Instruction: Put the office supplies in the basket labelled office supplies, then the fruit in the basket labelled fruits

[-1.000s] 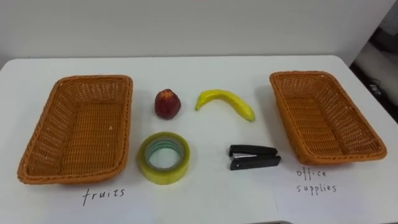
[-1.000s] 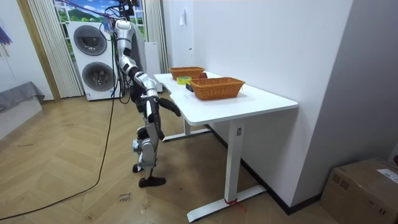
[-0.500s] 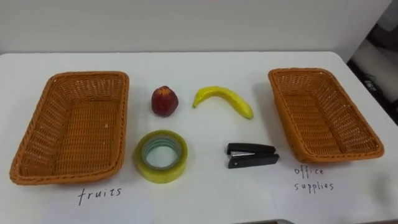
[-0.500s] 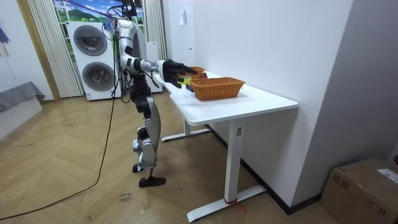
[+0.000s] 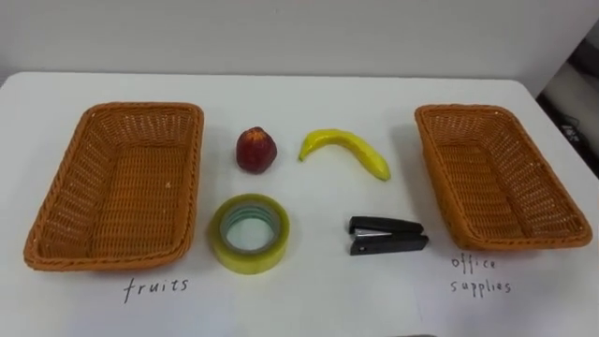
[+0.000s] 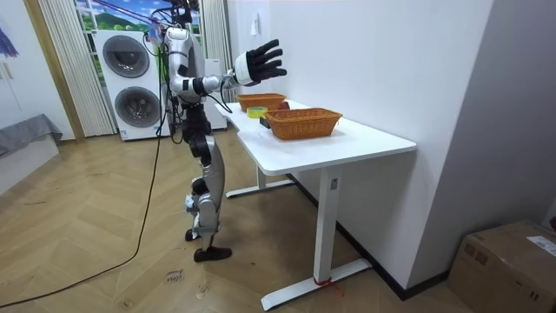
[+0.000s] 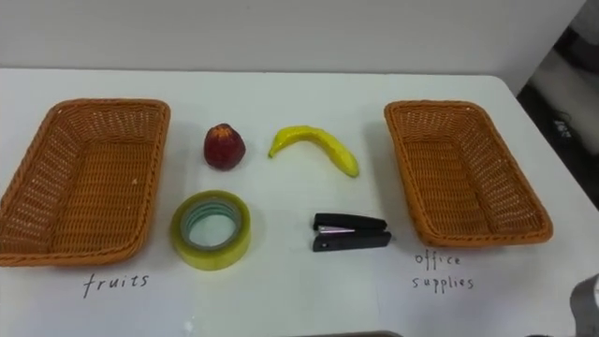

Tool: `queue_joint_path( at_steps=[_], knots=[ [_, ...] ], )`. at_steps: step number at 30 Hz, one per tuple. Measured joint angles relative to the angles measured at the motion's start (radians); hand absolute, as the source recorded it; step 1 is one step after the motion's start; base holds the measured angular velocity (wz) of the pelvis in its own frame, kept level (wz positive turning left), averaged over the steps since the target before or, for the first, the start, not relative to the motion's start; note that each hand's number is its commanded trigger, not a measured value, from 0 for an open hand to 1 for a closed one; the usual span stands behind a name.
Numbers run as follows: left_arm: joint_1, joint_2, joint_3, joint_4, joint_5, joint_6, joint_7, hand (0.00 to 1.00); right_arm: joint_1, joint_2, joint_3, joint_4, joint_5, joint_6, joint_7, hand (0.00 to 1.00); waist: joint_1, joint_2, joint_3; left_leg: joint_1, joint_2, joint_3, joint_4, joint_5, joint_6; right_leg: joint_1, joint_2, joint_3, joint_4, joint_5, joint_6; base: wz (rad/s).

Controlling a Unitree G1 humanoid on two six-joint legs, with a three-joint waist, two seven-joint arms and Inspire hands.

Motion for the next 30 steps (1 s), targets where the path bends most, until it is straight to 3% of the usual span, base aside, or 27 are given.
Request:
queue_joint_path(
  at_steps=[4, 8, 18, 30],
  knots=[
    [-0.018, 0.001, 0.000, 0.033, 0.000, -0.003, 0.001, 0.00, -0.026, -0.030, 0.009, -0.036, -0.049, 0.000, 0.020, 0.00, 0.005, -0.007, 0.0026, 0.000, -0.002, 0.001, 0.001, 0.000, 0.000, 0.002, 0.001, 0.001, -0.002, 0.000, 0.000, 0.00],
    [-0.020, 0.003, 0.000, 0.036, 0.000, -0.003, 0.007, 0.00, -0.033, -0.046, 0.035, -0.047, -0.077, -0.006, 0.046, 0.00, 0.018, -0.013, -0.0008, 0.001, 0.001, 0.001, 0.001, 0.000, 0.000, 0.001, 0.001, 0.002, -0.002, 0.001, 0.000, 0.00],
    [-0.018, 0.018, 0.000, 0.070, 0.022, -0.011, 0.008, 0.00, -0.055, -0.047, 0.099, -0.098, -0.291, -0.014, 0.145, 0.00, 0.040, -0.010, -0.0007, 0.004, 0.003, -0.017, 0.006, 0.000, 0.000, 0.016, -0.003, -0.023, -0.003, 0.001, 0.000, 0.06],
    [-0.050, 0.022, -0.002, 0.078, 0.068, -0.011, -0.020, 0.00, -0.070, -0.054, 0.175, -0.102, -0.337, -0.021, 0.326, 0.00, 0.056, -0.017, -0.0010, 0.004, 0.009, -0.015, 0.006, 0.001, -0.001, 0.018, -0.001, -0.023, -0.002, 0.005, -0.006, 0.00]
  ],
)
